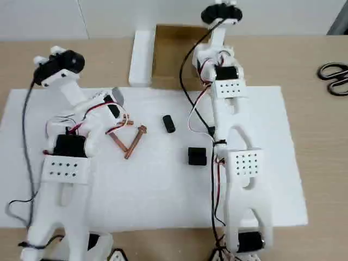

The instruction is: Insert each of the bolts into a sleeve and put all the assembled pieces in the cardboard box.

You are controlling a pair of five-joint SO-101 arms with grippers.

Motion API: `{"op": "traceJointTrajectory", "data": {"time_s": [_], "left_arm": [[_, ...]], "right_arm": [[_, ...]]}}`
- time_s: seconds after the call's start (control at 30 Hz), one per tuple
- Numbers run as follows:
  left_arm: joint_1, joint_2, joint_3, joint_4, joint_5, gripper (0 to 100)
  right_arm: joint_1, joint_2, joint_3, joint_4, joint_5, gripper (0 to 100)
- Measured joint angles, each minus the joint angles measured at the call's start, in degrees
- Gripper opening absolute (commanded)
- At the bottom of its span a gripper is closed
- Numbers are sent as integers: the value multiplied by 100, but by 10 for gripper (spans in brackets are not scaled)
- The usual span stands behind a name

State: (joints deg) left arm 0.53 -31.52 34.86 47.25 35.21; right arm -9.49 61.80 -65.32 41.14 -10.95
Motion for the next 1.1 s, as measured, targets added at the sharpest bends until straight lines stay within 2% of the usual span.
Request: {"op": "traceJointTrajectory", "data": {"time_s": [0.33, 0.83, 0.97, 1.1], "left_arm": [[0, 0, 0, 0, 0, 118], [0, 0, 0, 0, 0, 118], [0, 0, 0, 0, 0, 118], [0, 0, 0, 0, 0, 118]], "right_arm": [[-9, 0, -62, 185, 0, 136], [-53, -580, -2075, 4352, -343, 136], [-343, -580, -2558, 5451, -352, 136], [-580, -624, -2602, 5723, -343, 136]]}}
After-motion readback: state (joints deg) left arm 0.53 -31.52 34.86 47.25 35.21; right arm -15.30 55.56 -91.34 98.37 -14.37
